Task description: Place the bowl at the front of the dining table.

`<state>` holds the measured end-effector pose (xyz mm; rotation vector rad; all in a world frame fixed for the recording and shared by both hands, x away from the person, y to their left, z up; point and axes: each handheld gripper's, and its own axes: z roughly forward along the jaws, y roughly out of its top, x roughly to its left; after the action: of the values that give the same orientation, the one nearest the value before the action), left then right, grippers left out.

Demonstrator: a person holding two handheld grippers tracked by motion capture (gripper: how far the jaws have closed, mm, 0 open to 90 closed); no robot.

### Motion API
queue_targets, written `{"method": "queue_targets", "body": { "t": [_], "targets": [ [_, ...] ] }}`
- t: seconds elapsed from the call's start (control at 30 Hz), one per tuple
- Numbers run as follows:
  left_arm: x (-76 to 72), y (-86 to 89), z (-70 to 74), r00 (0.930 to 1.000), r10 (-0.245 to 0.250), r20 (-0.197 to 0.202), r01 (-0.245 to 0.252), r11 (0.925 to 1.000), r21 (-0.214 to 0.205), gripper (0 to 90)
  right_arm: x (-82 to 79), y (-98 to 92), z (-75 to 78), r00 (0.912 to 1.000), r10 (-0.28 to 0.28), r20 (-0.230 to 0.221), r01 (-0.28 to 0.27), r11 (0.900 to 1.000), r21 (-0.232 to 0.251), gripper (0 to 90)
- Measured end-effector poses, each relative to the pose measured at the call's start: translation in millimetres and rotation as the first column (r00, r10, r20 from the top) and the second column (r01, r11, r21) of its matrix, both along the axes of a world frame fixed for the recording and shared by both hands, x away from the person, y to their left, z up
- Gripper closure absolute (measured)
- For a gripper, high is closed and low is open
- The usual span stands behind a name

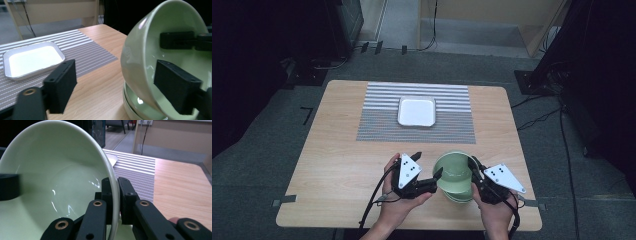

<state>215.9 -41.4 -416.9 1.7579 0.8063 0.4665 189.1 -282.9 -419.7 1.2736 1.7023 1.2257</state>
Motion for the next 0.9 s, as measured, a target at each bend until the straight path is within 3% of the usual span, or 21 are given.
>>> {"method": "queue_targets", "body": {
  "t": [0.13, 0.23, 0.47, 0.73, 0.83, 0.87, 0.9],
  "targets": [
    [-8.5, 15.7, 5.0, 0.9999, -0.002, 0.016, 0.003, 0.9999, -0.016, 16.6, -0.7, -1.5, -0.4, 0.9998, -0.006, 0.02, 0.006, 0.9999, -0.013, 84.9],
    [-10.3, 27.4, 5.6, 0.9997, 0.015, 0.02, -0.015, 0.9997, -0.02, 15.8, -1.8, -5.1, -0.6, 0.9988, -0.029, 0.038, 0.029, 0.9994, 0.02, 85.0],
    [-3.6, 60.1, 0.0, 0.9949, 0.1, -0.001, -0.1, 0.9949, -0.014, 15.7, -1.7, -9.5, -1.1, 0.9977, -0.04, 0.055, 0.039, 0.999, 0.02, 85.0],
    [8.5, 90.0, -9.0, 0.9812, 0.192, -0.023, -0.192, 0.9813, -0.013, 15.7, -0.4, -12.2, -2.4, 0.9976, -0.047, 0.051, 0.046, 0.9985, 0.029, 85.0],
    [15.9, 108.8, -14.5, 0.9696, 0.243, -0.032, -0.243, 0.97, -0.009, 15.7, -0.2, -13.2, -2.6, 0.9977, -0.043, 0.052, 0.042, 0.9986, 0.031, 85.0],
    [15.9, 108.8, -14.5, 0.9696, 0.243, -0.032, -0.243, 0.97, -0.009, 15.7, -0.2, -13.2, -2.6, 0.9977, -0.043, 0.052, 0.042, 0.9986, 0.031, 85.0],
    [19.6, 119.6, -17.3, 0.963, 0.267, -0.035, -0.267, 0.9636, -0.002, 15.7, -0.2, -13.7, -2.7, 0.998, -0.037, 0.051, 0.036, 0.9988, 0.034, 85.0]
  ]
}}
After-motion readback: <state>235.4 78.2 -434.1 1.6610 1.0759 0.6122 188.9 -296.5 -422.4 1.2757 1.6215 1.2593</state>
